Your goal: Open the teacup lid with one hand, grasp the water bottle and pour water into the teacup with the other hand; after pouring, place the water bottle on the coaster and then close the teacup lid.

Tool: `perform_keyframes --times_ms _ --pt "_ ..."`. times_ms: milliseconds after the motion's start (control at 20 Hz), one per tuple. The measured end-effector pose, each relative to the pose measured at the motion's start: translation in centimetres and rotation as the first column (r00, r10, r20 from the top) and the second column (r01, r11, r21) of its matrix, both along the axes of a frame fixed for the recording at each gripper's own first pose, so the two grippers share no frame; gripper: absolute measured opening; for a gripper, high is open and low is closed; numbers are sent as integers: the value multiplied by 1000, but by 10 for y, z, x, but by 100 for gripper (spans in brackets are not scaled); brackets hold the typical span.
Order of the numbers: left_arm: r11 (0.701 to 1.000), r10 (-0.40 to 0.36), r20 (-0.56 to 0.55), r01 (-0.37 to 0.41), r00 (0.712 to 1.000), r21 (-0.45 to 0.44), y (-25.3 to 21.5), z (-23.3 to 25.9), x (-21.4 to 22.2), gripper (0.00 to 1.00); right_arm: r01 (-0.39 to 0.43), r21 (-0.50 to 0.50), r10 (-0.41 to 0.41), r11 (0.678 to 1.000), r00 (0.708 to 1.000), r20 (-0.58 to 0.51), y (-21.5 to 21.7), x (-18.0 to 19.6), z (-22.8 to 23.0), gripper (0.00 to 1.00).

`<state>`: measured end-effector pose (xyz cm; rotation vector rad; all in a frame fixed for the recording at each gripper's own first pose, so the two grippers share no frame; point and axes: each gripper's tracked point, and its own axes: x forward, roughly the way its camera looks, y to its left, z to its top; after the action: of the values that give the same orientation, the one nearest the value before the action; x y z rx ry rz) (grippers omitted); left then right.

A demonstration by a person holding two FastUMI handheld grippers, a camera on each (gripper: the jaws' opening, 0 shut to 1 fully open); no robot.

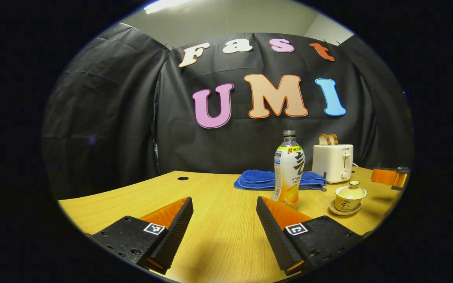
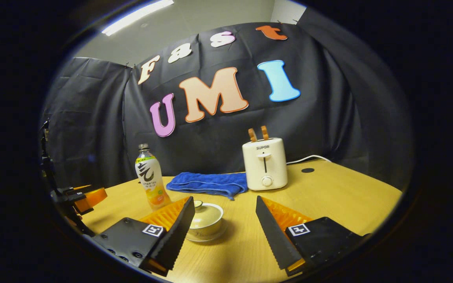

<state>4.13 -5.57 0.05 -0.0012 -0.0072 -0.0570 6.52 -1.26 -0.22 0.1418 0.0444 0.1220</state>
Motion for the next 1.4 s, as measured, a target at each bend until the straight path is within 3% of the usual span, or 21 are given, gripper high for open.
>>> perform_keyframes --times_ms 300,800,1400 --pt "1000 4 1 -4 1000 1 1 0 0 94 127 -140 -120 982 991 57 -31 -20 5 97" --pt "1000 17 2 -17 1000 2 3 -1 0 94 268 -145 -261 952 963 68 -60 -34 7 98" --pt "1000 31 1 -31 1000 1 5 -1 1 95 304 -146 -297 941 952 70 -67 -36 6 98"
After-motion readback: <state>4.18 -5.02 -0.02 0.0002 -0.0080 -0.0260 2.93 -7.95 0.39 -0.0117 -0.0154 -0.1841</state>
